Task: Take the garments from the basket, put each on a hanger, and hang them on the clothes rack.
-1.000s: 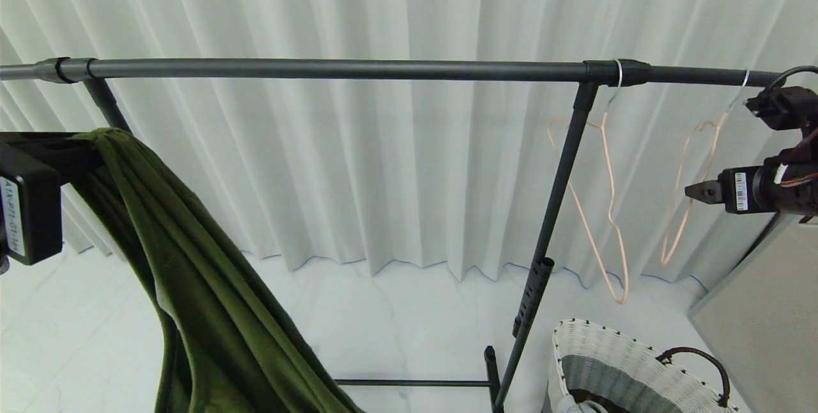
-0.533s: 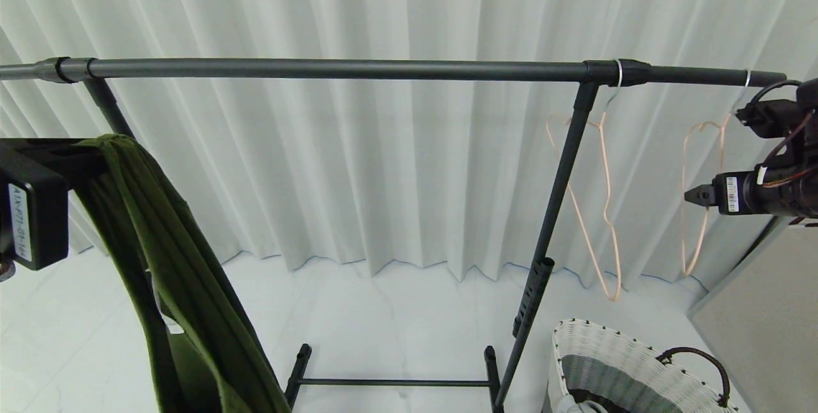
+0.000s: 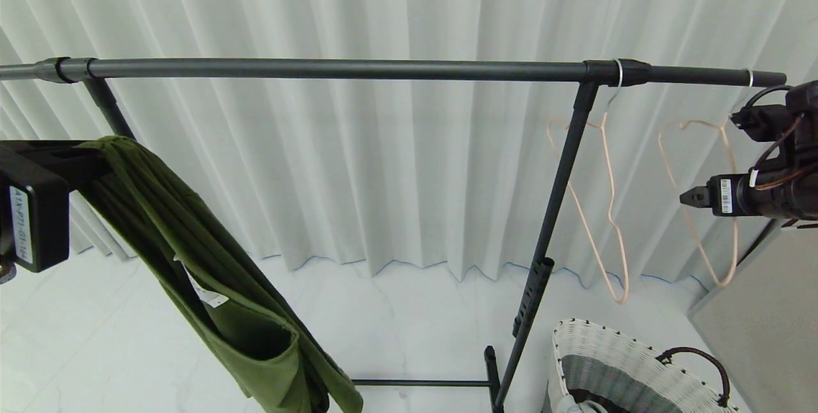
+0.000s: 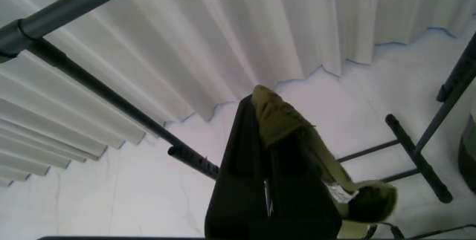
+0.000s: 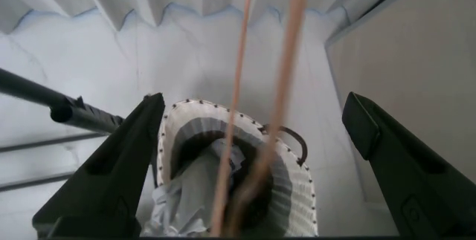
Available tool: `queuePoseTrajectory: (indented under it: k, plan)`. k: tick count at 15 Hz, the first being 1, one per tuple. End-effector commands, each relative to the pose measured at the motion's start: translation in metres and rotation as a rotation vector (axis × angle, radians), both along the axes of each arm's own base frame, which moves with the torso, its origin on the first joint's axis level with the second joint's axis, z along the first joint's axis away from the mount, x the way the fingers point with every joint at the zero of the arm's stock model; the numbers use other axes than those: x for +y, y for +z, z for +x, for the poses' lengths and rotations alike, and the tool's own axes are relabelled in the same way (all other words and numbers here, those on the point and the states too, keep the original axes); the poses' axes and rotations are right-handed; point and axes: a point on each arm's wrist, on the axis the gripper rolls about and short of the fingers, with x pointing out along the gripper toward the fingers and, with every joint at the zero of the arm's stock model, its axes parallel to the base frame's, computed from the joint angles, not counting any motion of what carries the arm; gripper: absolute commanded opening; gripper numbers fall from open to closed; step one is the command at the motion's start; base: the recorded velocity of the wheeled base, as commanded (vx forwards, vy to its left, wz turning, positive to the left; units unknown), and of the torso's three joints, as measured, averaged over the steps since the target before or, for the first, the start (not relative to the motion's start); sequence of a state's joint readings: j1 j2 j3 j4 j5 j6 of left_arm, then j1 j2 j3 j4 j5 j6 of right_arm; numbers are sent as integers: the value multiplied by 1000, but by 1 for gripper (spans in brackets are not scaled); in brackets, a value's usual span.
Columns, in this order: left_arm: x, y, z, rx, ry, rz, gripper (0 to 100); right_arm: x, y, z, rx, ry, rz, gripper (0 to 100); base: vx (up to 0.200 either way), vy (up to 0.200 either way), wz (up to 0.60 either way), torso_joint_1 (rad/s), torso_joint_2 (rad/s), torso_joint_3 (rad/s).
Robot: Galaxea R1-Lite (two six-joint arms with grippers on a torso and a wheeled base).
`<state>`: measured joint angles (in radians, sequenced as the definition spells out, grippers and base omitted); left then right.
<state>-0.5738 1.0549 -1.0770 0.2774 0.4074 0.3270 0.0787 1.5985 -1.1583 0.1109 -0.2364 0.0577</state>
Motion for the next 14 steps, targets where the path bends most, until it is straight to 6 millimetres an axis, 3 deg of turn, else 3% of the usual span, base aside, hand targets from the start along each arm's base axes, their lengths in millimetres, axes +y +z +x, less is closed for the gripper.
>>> queuePoseTrajectory:
  k: [1, 4, 5, 14]
  plan:
    - [0, 0, 0, -2, 1, -1, 0, 1, -2, 4, 6, -2, 4, 100, 0, 0, 0, 0, 0, 0]
    - [0, 0, 0, -1, 1, -1, 0, 1, -5, 14, 13, -20, 30, 100, 0, 0, 0, 0, 0, 0]
    - [0, 0, 0, -1, 1, -1, 0, 1, -5, 15, 14, -22, 30, 0, 0, 0, 0, 0, 0, 0]
    - [0, 0, -1, -3, 1, -2, 0, 1, -5, 14, 13, -21, 31, 0, 0, 0, 0, 0, 0, 0]
